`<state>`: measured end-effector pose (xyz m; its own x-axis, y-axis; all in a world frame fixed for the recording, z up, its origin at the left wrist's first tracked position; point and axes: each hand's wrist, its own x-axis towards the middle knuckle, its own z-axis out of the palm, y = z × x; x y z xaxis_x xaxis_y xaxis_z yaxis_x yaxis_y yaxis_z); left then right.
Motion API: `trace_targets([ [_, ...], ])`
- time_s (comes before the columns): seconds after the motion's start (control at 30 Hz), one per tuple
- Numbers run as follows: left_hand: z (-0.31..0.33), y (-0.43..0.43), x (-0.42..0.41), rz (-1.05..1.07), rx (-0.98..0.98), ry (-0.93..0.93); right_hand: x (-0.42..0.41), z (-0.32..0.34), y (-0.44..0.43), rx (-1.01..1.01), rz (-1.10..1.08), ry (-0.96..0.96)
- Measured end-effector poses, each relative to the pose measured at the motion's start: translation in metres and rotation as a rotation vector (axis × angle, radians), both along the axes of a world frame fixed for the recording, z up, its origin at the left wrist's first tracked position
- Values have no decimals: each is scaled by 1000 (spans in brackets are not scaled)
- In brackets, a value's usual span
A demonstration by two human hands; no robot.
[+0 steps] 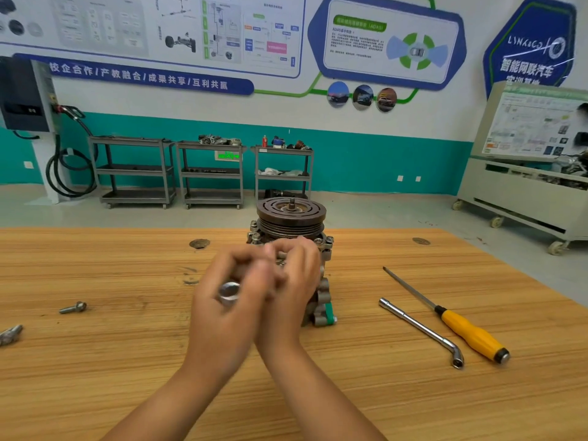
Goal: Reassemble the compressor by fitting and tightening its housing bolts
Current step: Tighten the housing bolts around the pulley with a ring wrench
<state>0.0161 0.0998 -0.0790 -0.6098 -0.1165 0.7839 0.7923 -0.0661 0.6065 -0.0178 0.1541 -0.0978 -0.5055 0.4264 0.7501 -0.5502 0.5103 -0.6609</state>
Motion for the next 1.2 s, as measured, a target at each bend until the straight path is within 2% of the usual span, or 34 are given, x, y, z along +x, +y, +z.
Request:
trace_targets([
  [0.07,0,-13,-18,-82,222,-171,-2,-4,-3,262,-42,-128],
  [0.17,6,-31,-42,-147,300,-251,-11,-7,0,529,-64,-206],
  [0.27,10,-33,-48,-182,330,-271,-19,11,9,683,-73,-56],
  [0.37,7,-26,-33,-92,175,-164,-26,19,19,705,2,168],
  [0.43,2,-18,-17,7,12,-40,-27,21,26,659,39,318],
  [0.53,-1,-6,2,19,-183,186,-27,27,39,606,130,531],
  [0.6,-5,-6,6,-25,-237,328,-21,39,51,516,213,613],
  [0.63,-8,-8,5,-34,-227,345,-17,47,58,405,288,607],
  [0.67,-12,-10,3,-25,-203,308,-12,57,66,227,398,553],
  [0.73,-20,-11,-7,33,-183,109,-5,76,85,-213,660,408],
  [0.77,-27,-11,-14,78,-231,-23,-5,82,96,-386,753,377],
  [0.83,-47,-11,-33,173,-447,-263,-10,87,112,-559,821,335],
  [0.9,-71,-12,-48,208,-618,-405,-15,82,117,-582,843,283],
  [0.97,-83,-13,-55,189,-664,-468,-18,71,117,-550,844,238],
  [1.07,-92,-12,-58,179,-723,-446,-20,60,117,-496,860,217],
  [1.2,-94,-9,-56,194,-809,-372,-14,48,108,-313,929,228],
])
